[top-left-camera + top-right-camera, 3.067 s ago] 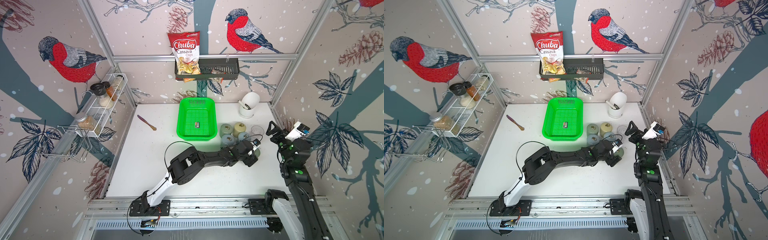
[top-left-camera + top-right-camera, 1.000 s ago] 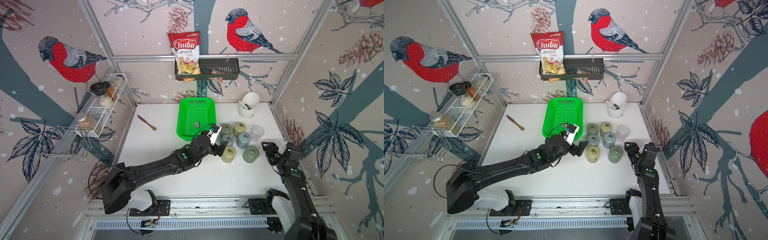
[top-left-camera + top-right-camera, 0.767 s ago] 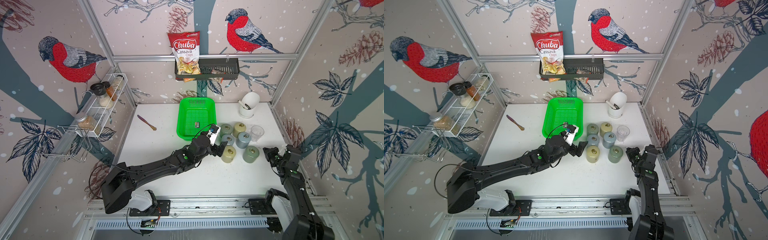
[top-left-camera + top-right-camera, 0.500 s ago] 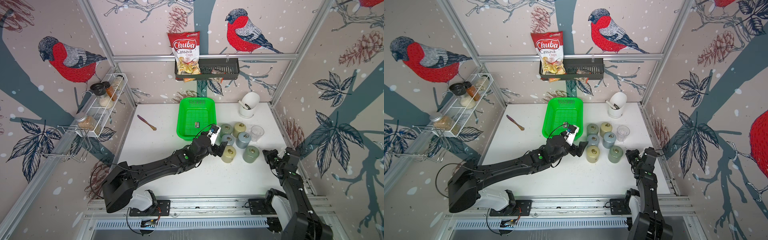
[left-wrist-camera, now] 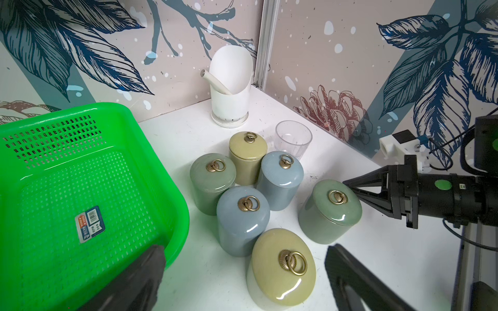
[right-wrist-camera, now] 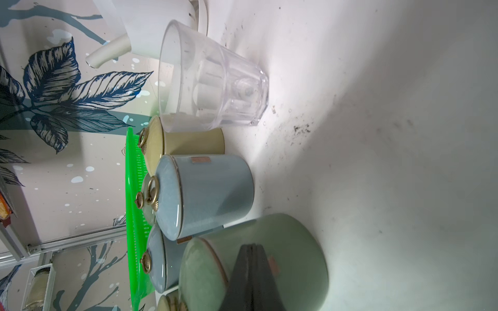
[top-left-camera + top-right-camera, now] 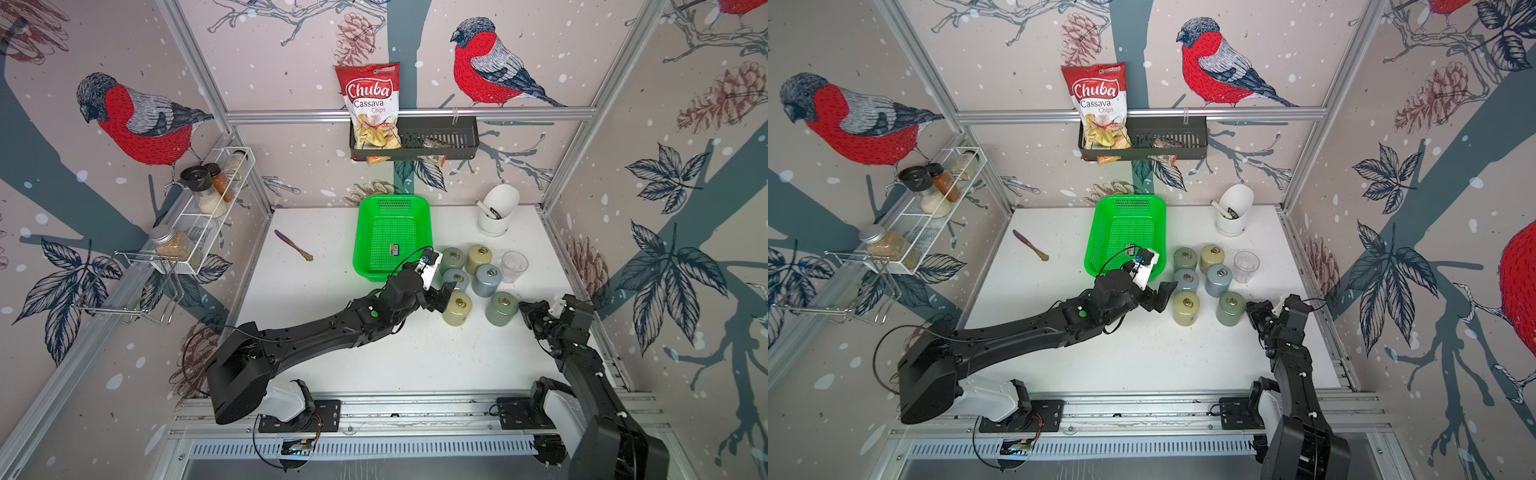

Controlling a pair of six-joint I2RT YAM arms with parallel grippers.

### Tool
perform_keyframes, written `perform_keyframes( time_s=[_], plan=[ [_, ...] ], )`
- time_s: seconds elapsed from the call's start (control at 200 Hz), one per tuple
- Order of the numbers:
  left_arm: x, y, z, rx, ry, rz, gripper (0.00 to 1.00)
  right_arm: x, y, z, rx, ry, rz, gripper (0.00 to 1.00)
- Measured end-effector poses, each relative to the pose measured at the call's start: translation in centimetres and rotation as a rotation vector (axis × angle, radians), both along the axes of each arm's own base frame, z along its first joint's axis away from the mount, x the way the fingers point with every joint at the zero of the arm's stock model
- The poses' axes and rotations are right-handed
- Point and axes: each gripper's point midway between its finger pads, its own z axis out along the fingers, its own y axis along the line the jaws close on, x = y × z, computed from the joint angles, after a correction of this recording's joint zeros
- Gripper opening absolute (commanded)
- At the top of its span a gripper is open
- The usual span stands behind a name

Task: Take the tea canister out of the basket
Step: Adjust the tea canister at the center of the board.

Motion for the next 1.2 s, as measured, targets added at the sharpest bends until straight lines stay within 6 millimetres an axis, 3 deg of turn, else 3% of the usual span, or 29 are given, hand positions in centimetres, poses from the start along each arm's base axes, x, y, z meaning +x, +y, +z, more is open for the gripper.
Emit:
perform_keyframes(
  time_s=[0.946,1.071,1.201],
  plan=[
    [0.6,0.3,-0.2,0.012,0.007,0.03,0.97,0.2,4.2,-0.4,-0.004,-0.02,0.11,0.0],
    [1.5,1.9,0.4,-0.022,0.01,0.069,0.97,0.9,3.6,0.8,-0.01,-0.047,0.096,0.02],
    [2.5,4.1,1.9,-0.066,-0.009,0.116,0.97,1.7,0.7,2.1,-0.034,-0.085,0.009,0.02]
  ],
)
